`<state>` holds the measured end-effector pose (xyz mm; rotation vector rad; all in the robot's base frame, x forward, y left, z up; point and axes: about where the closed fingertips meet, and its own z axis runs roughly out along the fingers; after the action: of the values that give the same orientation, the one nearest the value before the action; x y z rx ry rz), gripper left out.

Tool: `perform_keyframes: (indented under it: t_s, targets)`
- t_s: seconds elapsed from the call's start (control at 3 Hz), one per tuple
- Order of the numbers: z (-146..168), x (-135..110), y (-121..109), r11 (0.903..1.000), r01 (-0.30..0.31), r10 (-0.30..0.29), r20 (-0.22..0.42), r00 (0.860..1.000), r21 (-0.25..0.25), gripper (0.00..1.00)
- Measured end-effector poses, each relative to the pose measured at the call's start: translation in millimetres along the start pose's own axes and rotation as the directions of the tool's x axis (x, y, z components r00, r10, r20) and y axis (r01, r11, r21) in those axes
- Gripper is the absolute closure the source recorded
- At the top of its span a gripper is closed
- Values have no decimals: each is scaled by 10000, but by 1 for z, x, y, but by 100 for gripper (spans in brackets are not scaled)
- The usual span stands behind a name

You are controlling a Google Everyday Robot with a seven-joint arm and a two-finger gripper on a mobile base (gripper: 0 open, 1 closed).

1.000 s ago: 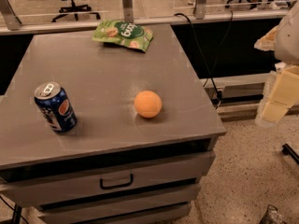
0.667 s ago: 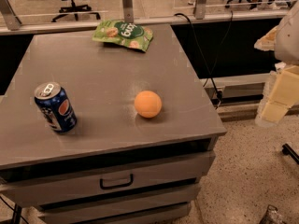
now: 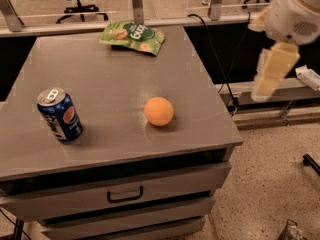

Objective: Move green rice chip bag near orange

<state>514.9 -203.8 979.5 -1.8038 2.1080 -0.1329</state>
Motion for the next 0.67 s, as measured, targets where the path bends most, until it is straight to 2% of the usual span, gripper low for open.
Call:
perform_keyframes:
  t_s: [0.33, 0.67]
  targets:
    - [48, -45, -57, 9949, 804, -741, 996, 9923, -615, 0]
    - [94, -117, -105, 9924, 941, -678, 2865, 9557, -791, 0]
